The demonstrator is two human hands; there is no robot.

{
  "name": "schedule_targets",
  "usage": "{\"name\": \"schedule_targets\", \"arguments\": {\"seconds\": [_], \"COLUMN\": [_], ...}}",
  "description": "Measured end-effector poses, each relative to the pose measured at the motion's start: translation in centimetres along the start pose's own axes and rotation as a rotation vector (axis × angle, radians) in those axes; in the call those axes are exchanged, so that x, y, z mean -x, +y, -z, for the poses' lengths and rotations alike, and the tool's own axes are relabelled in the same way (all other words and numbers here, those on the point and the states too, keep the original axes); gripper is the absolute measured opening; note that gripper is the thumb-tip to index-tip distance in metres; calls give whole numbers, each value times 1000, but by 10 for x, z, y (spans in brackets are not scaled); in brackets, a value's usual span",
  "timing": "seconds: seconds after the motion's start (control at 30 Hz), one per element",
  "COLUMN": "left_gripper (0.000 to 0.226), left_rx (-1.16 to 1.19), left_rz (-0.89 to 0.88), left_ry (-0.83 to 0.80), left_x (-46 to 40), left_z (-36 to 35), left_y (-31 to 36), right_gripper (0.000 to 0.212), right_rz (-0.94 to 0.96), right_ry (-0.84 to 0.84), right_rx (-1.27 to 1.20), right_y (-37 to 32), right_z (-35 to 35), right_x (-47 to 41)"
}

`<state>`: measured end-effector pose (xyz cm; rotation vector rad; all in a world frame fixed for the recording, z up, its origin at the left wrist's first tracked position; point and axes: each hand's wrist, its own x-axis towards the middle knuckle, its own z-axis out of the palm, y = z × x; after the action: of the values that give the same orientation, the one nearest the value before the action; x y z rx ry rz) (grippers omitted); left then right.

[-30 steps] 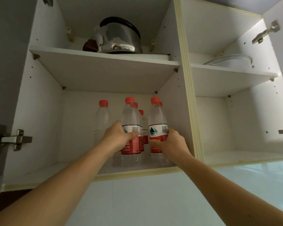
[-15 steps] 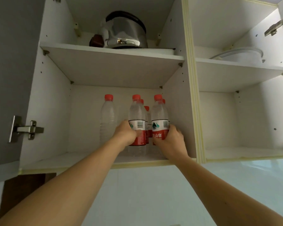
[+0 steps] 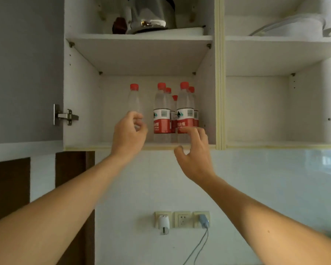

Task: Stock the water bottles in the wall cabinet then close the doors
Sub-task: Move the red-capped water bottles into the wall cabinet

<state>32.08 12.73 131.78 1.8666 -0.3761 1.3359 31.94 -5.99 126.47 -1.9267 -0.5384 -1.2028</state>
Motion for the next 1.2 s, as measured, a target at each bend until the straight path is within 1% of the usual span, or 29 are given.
{"name": "schedule_targets", "arguments": {"seconds": [0.1,0.2,0.3,0.4,0.47,0.53,0.6,0.63,0.73,0.77,0.83,0.93,1.1,1.2], "left_gripper": [10,8,14,21,27,31,34,35,35,35,33,33,39,37], "left_rx": [19,96,180,224,247,312,376,402,407,408,404,375,391,372], "left_rz": [-17,-9,42,96,142,264,393,435,555,594,660,732,801,854], "left_ry": [-37,-76,-150,-221,-269,-330,-399,-427,-505,-530,-597,-705,-901,-1000], "left_x": [31,64,99,136,166,202,245,268,336,357,401,464,570,643], "left_z": [12,17,18,19,20,21,23,25,26,26,25,28,34,35], "left_y": [24,53,77,89,89,81,68,60,42,39,39,49,62,56], "right_gripper": [47,39,29,23,20,19,23,29,61,67,68,47,32,32], "right_rz": [-22,-74,-96,-159,-238,-359,-488,-536,-641,-658,-737,-936,-1223,-1377], "right_ry": [-50,-94,-124,-172,-217,-284,-375,-425,-515,-522,-493,-395,-265,-250], "right_rx": [-24,-48,-8,13,-1,-46,-63,-51,14,41,43,-51,-82,-64], "right_y": [-6,-14,-20,-24,-25,-24,-20,-17,-14,-13,-11,-8,8,27], "right_z": [29,62,92,114,124,132,139,141,150,154,166,184,207,216], "right_x": [39,63,87,117,146,180,221,242,305,326,370,442,559,632]}}
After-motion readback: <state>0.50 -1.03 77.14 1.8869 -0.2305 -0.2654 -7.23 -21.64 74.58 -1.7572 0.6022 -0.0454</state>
